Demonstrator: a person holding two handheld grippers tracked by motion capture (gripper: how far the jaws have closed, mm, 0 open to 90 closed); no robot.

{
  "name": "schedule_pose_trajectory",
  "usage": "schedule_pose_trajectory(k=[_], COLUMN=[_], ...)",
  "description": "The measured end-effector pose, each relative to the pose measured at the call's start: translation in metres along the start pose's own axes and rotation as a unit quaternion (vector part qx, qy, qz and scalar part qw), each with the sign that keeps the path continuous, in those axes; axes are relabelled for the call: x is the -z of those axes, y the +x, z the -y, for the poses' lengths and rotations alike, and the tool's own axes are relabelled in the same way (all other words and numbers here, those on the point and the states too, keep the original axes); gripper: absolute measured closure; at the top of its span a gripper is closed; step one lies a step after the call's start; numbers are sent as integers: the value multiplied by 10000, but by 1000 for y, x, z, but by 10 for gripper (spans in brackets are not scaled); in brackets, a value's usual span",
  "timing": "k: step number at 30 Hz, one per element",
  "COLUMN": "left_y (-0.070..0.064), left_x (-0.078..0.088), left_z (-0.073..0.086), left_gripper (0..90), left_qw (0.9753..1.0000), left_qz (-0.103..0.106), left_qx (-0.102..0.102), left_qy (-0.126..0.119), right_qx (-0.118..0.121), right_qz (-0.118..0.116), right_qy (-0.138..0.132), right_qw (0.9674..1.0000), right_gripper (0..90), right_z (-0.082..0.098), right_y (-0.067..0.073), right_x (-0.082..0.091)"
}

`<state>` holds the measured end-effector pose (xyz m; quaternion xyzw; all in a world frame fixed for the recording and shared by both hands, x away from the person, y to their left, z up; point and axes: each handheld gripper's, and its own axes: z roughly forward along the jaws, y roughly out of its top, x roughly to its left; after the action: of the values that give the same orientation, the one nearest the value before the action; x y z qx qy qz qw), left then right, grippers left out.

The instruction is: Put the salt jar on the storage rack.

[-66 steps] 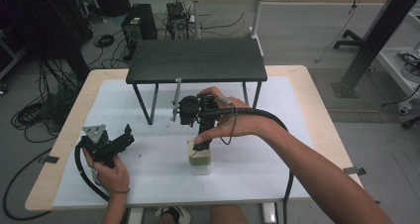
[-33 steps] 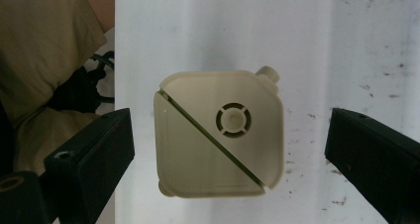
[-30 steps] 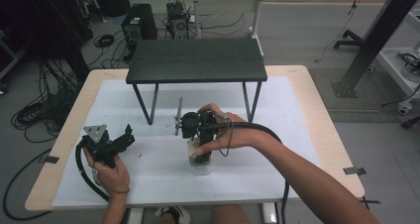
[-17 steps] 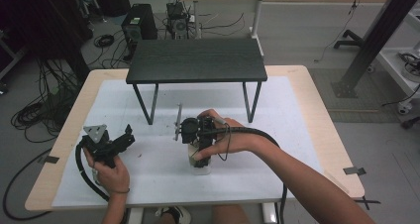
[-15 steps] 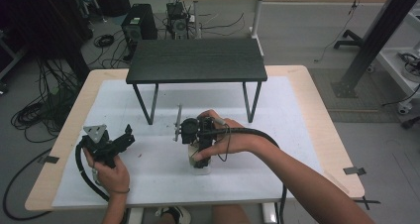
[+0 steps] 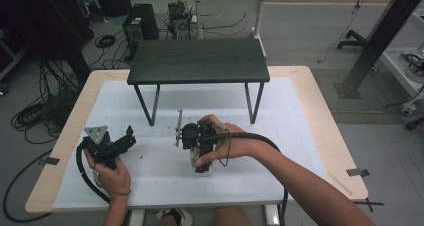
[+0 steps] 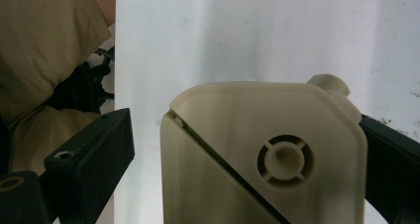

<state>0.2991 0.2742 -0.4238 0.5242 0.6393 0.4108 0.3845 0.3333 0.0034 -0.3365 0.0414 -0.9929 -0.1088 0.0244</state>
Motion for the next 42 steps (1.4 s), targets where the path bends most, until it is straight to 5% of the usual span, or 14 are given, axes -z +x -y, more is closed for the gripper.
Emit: schedule_pose_trajectory(k=[42], left_y=[0], left_x=[0], left_z=[0], left_gripper=[2], left_qw=[10000], left_qz=[14], left_qx=[0], left_qy=[0], right_qx=[-1], right_qz=[-38], right_qy=[-65], right_qw=[10000], right_gripper=[50], right_z=[1], right_y=[1], right_x=[-1])
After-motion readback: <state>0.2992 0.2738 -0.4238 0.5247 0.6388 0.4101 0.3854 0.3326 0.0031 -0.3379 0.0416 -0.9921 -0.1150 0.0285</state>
